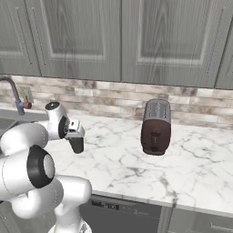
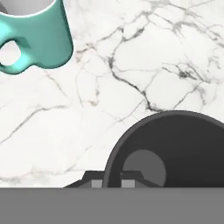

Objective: Place the mug in the left basin and the glass cup in the right basin of the sink.

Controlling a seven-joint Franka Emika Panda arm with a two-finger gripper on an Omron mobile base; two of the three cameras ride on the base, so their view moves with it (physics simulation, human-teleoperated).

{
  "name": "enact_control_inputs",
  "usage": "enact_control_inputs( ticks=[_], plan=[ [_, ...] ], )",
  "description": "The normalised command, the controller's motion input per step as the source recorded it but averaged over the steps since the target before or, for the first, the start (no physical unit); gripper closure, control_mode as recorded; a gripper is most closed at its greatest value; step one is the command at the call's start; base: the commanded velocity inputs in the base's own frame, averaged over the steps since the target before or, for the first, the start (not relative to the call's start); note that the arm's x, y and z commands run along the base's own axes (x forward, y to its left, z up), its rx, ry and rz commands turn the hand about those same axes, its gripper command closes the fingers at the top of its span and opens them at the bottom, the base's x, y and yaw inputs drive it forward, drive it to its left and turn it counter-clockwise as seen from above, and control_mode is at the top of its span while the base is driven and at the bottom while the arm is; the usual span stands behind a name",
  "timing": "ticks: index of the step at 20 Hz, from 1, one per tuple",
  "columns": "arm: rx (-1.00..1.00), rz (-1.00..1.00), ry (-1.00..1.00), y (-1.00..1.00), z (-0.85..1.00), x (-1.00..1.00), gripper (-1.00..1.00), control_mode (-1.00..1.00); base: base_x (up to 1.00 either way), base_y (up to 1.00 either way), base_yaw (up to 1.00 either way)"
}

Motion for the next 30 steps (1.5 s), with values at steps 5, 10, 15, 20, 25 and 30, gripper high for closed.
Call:
enact_control_inputs(
  ticks=[5,10,15,20,25,30],
  plan=[
    [0.0,0.05,-0.02,0.57,0.0,0.0,1.0,-1.0,0.0,0.0,0.0],
    [0.0,0.03,0.0,0.56,0.0,0.11,1.0,-1.0,0.0,0.0,0.0],
    [0.0,0.0,0.0,0.59,0.0,0.07,1.0,-1.0,0.0,0.0,0.0],
    [0.0,0.0,-0.02,0.58,0.03,0.0,1.0,-1.0,0.0,0.0,0.0],
    [0.0,0.0,-0.03,0.56,0.08,0.0,1.0,-1.0,0.0,0.0,0.0],
    [0.0,0.0,-0.03,0.5,0.07,0.05,1.0,-1.0,0.0,0.0,0.0]
  ],
)
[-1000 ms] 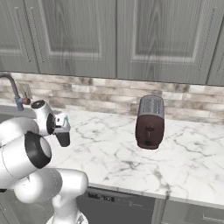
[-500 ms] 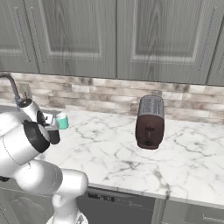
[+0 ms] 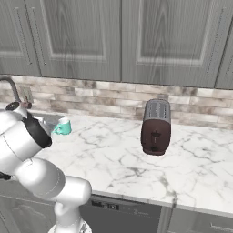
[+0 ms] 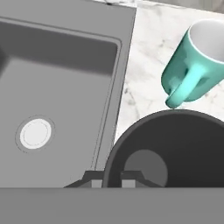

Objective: Place the mug in the left basin and the glass cup in the right basin of the sink.

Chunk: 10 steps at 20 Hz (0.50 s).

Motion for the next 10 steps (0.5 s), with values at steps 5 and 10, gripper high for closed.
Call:
enact_control_inputs(
  ticks=[5,10],
  plan=[
    [0.01,0.0,-0.02,0.46,0.01,0.17,1.0,-1.0,0.0,0.0,0.0],
    [0.02,0.0,-0.04,0.47,0.0,0.11,1.0,-1.0,0.0,0.0,0.0]
  ],
)
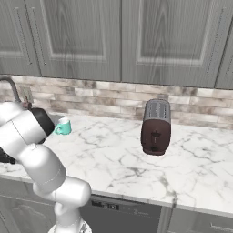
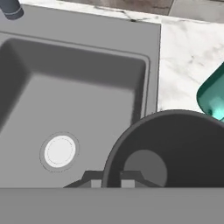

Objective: Place the mug in the left basin and the glass cup in the right basin of the sink.

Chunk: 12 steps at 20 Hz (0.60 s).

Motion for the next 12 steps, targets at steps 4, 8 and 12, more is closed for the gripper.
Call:
enact_control_inputs(
  ticks=[4,8,12],
  plan=[
    [0.01,0.0,-0.06,0.48,0.0,0.05,1.0,-1.0,0.0,0.0,0.0],
    [0.0,0.0,-0.08,0.47,-0.02,0.0,1.0,-1.0,0.0,0.0,0.0],
    [0.0,0.0,-0.08,0.37,-0.19,0.0,1.0,-1.0,0.0,0.0,0.0]
  ],
)
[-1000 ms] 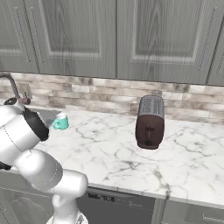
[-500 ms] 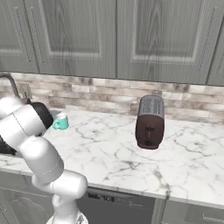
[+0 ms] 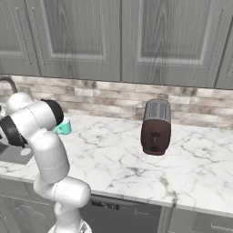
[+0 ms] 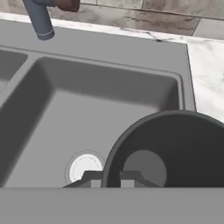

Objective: Place the mug in the left basin and the glass cup in the right basin of the sink.

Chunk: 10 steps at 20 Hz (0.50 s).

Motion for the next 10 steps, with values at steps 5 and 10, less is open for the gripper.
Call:
enact_control_inputs(
  ticks=[5,10],
  plan=[
    [0.0,0.0,-0.08,0.29,-0.28,0.0,1.0,-1.0,0.0,0.0,0.0],
    [0.0,0.0,-0.07,0.24,-0.25,0.0,1.0,-1.0,0.0,0.0,0.0]
  ],
)
